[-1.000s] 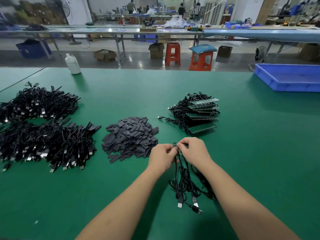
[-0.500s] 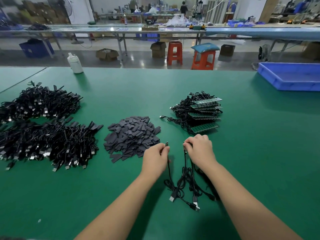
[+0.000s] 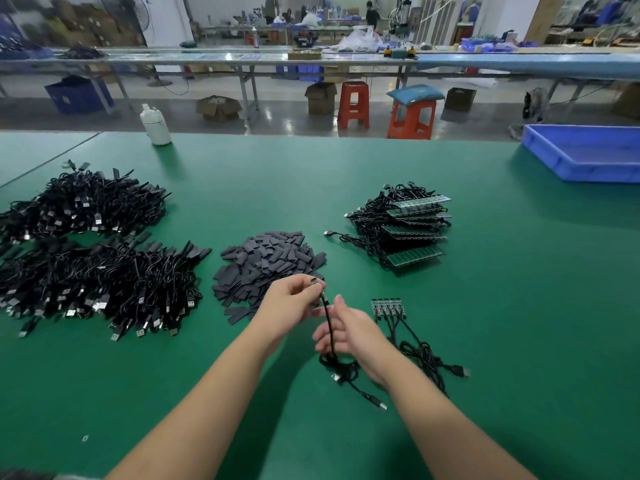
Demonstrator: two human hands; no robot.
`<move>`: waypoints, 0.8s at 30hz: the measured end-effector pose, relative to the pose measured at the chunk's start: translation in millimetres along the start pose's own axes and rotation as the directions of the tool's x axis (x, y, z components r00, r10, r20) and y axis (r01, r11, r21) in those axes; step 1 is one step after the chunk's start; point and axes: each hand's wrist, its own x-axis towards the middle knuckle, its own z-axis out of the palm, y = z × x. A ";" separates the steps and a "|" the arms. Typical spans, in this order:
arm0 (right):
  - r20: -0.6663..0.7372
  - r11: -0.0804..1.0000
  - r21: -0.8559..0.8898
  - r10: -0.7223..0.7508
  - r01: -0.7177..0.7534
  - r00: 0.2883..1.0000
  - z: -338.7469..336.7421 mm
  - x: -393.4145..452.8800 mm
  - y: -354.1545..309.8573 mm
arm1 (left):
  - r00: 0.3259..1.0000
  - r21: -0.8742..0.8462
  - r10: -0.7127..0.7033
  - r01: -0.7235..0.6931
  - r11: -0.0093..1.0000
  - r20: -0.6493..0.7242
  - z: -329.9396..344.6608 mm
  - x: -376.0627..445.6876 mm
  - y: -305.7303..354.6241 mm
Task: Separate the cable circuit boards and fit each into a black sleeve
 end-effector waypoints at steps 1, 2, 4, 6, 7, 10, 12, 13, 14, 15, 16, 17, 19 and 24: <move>0.022 0.998 0.062 0.012 -0.013 1.000 8.0 -2.8 3.5 | 1.000 -0.028 -0.016 0.016 0.999 -0.011 -3.1 0.4 -1.7; 0.036 0.994 0.110 0.014 -0.018 0.999 14.5 -4.9 6.7 | 0.999 -0.025 -0.030 0.030 0.999 -0.023 -6.2 1.2 -4.5; 0.044 0.986 0.169 0.004 -0.011 0.999 24.4 -8.0 12.3 | 0.998 0.015 -0.050 0.051 0.999 -0.046 -12.8 1.5 -11.0; 0.034 0.986 0.164 0.000 -0.006 0.999 30.7 -11.0 15.8 | 0.995 0.044 -0.066 0.069 0.997 -0.074 -18.3 2.3 -18.3; 0.033 0.986 0.165 0.009 -0.014 0.999 33.2 -12.2 18.3 | 0.993 0.068 -0.072 0.078 0.995 -0.093 -20.9 3.0 -22.0; 0.042 0.979 0.177 0.092 -0.098 0.995 39.9 -14.8 27.3 | 0.982 0.173 -0.064 0.095 0.980 -0.177 -27.3 6.5 -32.4; 0.042 0.989 0.086 0.119 -0.122 0.992 41.2 -16.1 30.9 | 0.973 0.248 -0.044 0.102 0.963 -0.229 -31.7 9.2 -37.9; 0.058 0.988 0.067 0.133 -0.137 0.989 40.9 -15.9 32.0 | 0.969 0.255 -0.043 0.106 0.961 -0.244 -34.0 9.7 -39.6; 0.095 0.979 0.119 0.154 -0.165 0.984 39.7 -15.0 33.0 | 0.966 0.239 -0.049 0.112 0.965 -0.255 -35.6 10.4 -40.6; 0.150 0.953 0.223 0.176 -0.207 0.973 37.9 -15.1 33.2 | 0.962 0.208 -0.061 0.120 0.971 -0.267 -36.8 11.1 -41.3; 0.216 0.916 0.312 0.188 -0.250 0.958 35.8 -16.1 33.4 | 0.956 0.169 -0.076 0.128 0.977 -0.282 -37.5 11.8 -41.8; 0.254 0.900 0.339 0.194 -0.275 0.947 33.9 -17.5 33.3 | 0.951 0.128 -0.091 0.134 0.983 -0.295 -37.6 12.1 -41.9; 0.213 0.948 0.201 0.204 -0.247 0.955 31.0 -18.8 35.6 | 0.945 0.078 -0.105 0.135 0.988 -0.309 -37.1 12.3 -41.8; -0.139 0.999 0.010 0.048 -0.047 0.989 30.8 -11.1 44.8 | 0.966 0.094 -0.086 0.111 0.989 -0.242 -34.5 9.8 -42.1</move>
